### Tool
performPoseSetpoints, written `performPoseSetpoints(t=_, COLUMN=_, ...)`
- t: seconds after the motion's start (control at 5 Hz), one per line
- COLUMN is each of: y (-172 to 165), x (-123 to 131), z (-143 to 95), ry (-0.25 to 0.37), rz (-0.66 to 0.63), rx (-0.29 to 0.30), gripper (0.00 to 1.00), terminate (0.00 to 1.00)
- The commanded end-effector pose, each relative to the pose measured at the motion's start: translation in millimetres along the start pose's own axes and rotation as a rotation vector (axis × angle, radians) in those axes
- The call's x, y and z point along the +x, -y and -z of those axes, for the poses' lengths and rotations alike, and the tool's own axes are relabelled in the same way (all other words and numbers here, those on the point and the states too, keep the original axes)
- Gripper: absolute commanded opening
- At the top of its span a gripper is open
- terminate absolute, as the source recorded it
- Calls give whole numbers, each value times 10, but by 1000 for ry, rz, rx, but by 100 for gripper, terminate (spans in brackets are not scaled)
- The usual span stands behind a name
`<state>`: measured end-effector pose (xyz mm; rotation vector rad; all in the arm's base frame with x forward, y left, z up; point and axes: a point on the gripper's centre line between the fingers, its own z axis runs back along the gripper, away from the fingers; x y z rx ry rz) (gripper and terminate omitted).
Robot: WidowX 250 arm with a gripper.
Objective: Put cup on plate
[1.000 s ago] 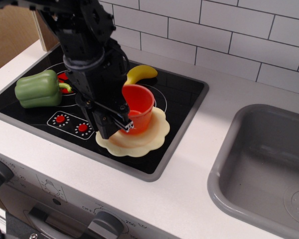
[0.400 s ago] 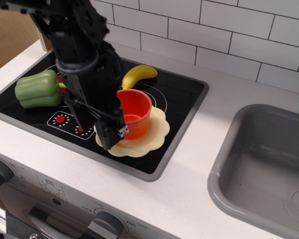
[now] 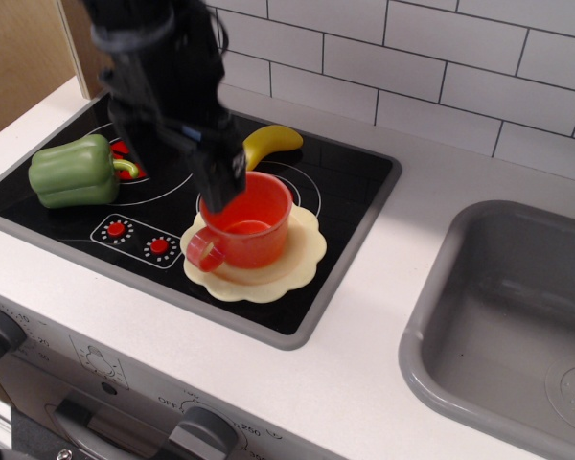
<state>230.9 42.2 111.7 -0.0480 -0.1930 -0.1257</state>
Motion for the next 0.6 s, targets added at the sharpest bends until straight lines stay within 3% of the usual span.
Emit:
performPoseSetpoints(t=0.0, y=-143, x=161, z=-274, ry=99, rz=-34, rx=20, gripper=100, terminate=0)
performPoseSetpoints(t=0.2, y=-143, x=161, z=-274, ry=99, rz=-34, rx=20, gripper=100, terminate=0)
performPoseSetpoints(t=0.4, y=-143, x=161, z=-274, ry=99, rz=-34, rx=20, gripper=100, terminate=100)
